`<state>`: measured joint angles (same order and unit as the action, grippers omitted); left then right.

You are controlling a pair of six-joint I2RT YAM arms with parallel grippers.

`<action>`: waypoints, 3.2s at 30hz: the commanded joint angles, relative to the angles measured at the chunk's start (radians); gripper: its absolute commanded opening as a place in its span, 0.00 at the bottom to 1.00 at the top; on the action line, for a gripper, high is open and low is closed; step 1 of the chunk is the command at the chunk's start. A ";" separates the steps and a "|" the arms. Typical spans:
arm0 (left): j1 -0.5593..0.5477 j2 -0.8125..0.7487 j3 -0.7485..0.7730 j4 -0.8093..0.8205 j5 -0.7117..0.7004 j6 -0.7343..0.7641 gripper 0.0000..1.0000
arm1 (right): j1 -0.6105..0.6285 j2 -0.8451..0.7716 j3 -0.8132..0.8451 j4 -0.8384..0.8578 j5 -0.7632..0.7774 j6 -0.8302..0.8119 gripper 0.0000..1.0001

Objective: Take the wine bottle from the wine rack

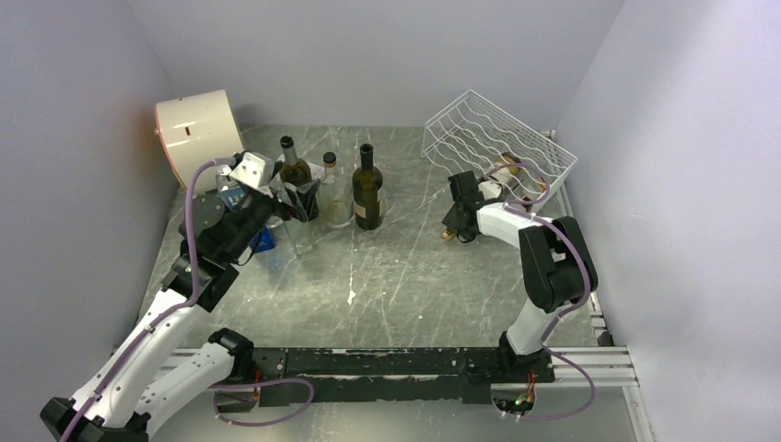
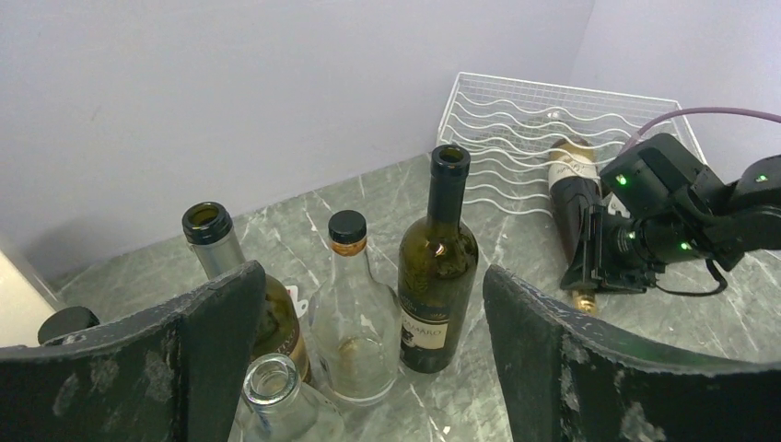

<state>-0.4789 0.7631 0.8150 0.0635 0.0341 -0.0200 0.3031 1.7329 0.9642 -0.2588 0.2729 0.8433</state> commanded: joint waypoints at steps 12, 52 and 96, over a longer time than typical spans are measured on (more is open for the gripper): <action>0.009 0.039 -0.010 0.040 0.042 -0.033 0.90 | 0.236 -0.352 -0.245 -0.058 -0.176 0.115 0.09; -0.675 0.362 -0.092 0.271 0.093 0.424 0.99 | 0.242 -0.909 -0.285 -0.481 -0.742 -0.287 0.00; -0.900 0.771 -0.046 0.488 -0.241 0.534 0.27 | 0.241 -0.998 0.065 -0.790 -0.455 -0.337 0.62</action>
<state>-1.3640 1.5932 0.8047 0.5259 -0.1375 0.6785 0.5392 0.7250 0.9020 -1.0046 -0.3508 0.5095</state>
